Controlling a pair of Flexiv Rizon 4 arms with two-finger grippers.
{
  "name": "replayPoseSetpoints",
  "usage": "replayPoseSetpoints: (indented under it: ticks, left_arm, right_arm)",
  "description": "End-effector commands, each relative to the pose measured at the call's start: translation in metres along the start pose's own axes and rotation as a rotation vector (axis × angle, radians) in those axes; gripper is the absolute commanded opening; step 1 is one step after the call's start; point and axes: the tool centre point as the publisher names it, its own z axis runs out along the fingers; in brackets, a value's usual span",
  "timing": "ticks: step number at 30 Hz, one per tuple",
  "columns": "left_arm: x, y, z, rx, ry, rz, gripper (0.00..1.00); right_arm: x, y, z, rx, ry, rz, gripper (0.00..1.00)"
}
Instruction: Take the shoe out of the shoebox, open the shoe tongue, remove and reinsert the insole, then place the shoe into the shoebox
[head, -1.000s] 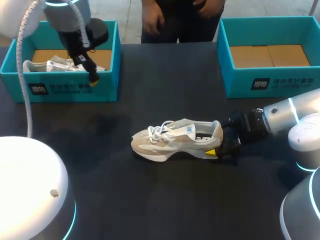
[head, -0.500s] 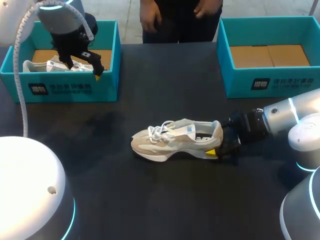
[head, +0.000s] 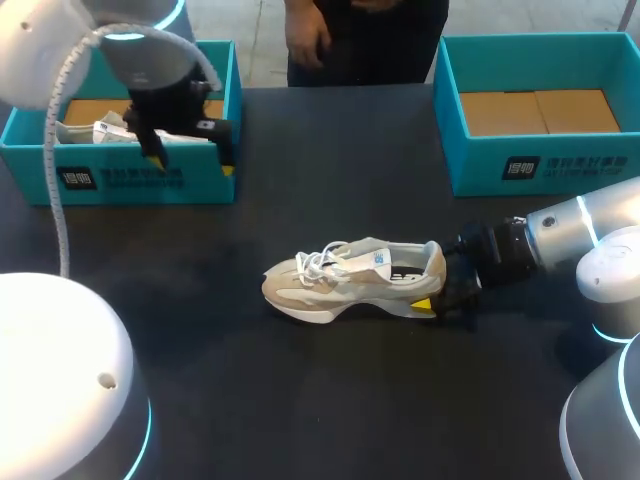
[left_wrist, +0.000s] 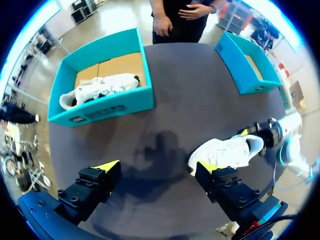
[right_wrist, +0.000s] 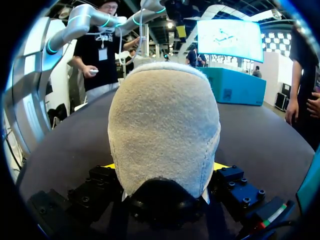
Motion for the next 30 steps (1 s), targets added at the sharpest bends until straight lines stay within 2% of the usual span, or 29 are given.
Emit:
replayPoseSetpoints:
  ticks: [1,9,20,30]
  left_arm:
    - [0.022,-0.001,0.003,-0.010,-0.035,-0.037,1.00]
    - [0.054,0.005,0.011,-0.013,-0.048,-0.056,1.00]
    - [0.095,0.019,0.024,-0.094,-0.043,-0.081,1.00]
    - [0.135,0.035,0.037,-0.122,-0.048,-0.083,1.00]
  right_arm:
    - [-0.001,0.001,0.001,0.004,-0.001,0.001,0.00]
    - [-0.001,0.001,0.001,0.004,-0.001,0.001,0.00]
    - [-0.001,0.001,0.001,0.004,-0.001,0.001,0.00]
    - [-0.001,0.001,0.001,0.004,-0.001,0.001,0.00]
